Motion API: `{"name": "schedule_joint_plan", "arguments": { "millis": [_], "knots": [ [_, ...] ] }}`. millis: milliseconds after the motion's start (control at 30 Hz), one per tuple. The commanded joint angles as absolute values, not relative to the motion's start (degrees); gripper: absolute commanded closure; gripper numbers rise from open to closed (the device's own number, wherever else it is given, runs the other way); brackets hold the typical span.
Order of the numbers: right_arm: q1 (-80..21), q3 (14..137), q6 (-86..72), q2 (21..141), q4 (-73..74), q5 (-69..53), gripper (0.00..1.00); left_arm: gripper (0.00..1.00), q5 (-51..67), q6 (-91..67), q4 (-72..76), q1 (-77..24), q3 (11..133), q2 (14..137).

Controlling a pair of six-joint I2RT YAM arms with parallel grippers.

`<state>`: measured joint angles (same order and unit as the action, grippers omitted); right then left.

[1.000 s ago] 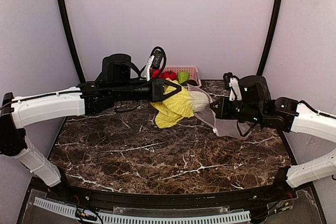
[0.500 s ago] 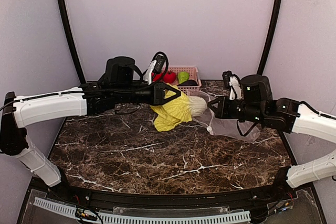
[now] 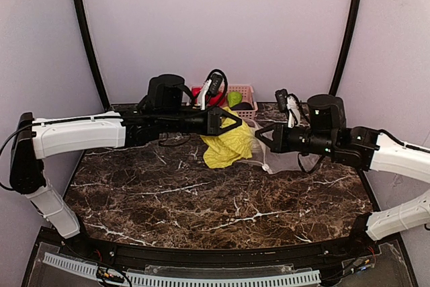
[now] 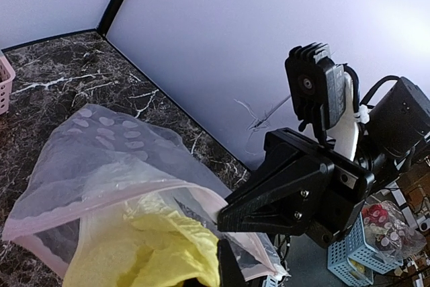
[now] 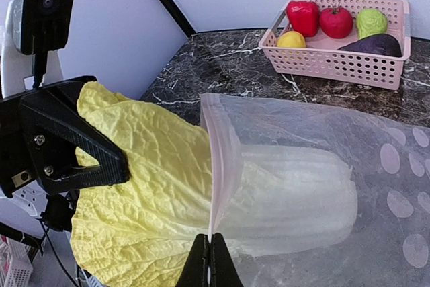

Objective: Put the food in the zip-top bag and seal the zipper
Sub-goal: Place the fake vegetable in the zipper food storage bag.

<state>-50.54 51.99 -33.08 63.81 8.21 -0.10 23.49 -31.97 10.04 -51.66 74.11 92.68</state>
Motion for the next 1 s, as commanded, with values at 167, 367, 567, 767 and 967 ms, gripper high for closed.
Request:
{"name": "schedule_joint_plan", "arguments": {
  "millis": [167, 367, 567, 767, 967],
  "knots": [
    [-50.4, 50.1, -32.7, 63.5, 0.3, -7.2, 1.00, 0.99, 25.0, -33.2, 17.1, -52.0, 76.7, 93.1],
    [-50.3, 49.5, -34.2, 62.8, -2.7, -7.8, 1.00, 0.99, 23.9, -30.9, 17.4, -52.5, 76.5, 94.7],
    [-50.4, 49.3, -34.6, 62.0, -3.9, -8.3, 1.00, 0.99, 19.9, -27.7, 13.9, -52.6, 74.8, 95.0],
    [-50.3, 49.4, -34.8, 62.9, -5.2, -9.3, 1.00, 0.99, 19.0, -27.3, 13.7, -52.7, 75.2, 96.6],
    [-50.3, 48.9, -35.7, 64.1, -6.0, -9.6, 1.00, 0.99, 20.0, -28.7, 17.8, -53.1, 79.1, 97.6]
  ]
}}
